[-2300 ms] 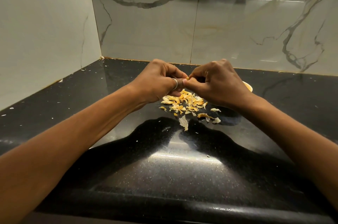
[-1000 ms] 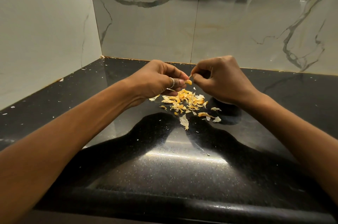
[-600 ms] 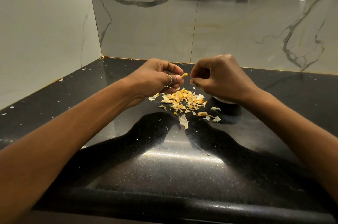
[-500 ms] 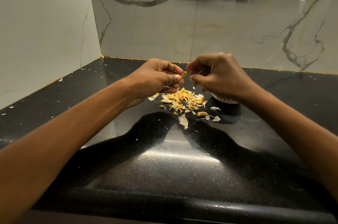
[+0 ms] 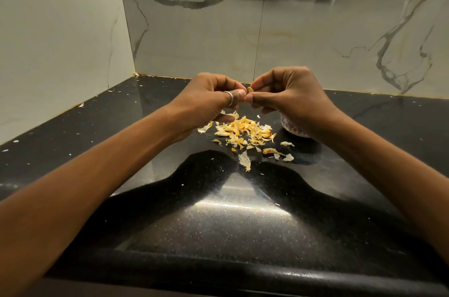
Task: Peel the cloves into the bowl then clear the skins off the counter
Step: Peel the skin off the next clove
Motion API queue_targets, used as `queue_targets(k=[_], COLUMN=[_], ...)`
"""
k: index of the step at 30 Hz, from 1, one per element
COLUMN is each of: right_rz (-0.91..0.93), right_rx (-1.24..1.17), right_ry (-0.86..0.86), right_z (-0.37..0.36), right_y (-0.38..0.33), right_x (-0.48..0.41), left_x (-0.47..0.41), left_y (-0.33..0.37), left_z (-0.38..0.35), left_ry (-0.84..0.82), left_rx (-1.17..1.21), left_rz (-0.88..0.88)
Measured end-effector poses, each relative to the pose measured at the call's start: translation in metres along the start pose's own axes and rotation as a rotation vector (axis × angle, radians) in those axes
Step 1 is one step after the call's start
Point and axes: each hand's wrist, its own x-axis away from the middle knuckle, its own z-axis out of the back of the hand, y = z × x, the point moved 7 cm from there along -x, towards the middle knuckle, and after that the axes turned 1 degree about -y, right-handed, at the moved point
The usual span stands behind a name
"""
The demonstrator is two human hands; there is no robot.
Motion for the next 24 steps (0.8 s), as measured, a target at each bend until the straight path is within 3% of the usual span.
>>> queue_targets(k=[14,24], right_rz=[-0.036,-0.112], right_rx=[-0.051,-0.147], right_ry=[-0.006,-0.046], right_z=[-0.0048,-0.0072], right_y=[0.0015,0.0044], right_x=[0.0018,0.0033], left_x=[0.0002,0.0012], left_y=[0.0047,0.0004], left_z=[-0.0020,-0.0047], left_ry=[0.035,-0.002], left_rx=[-0.127,-0.057], left_rz=[-0.098,-0.036])
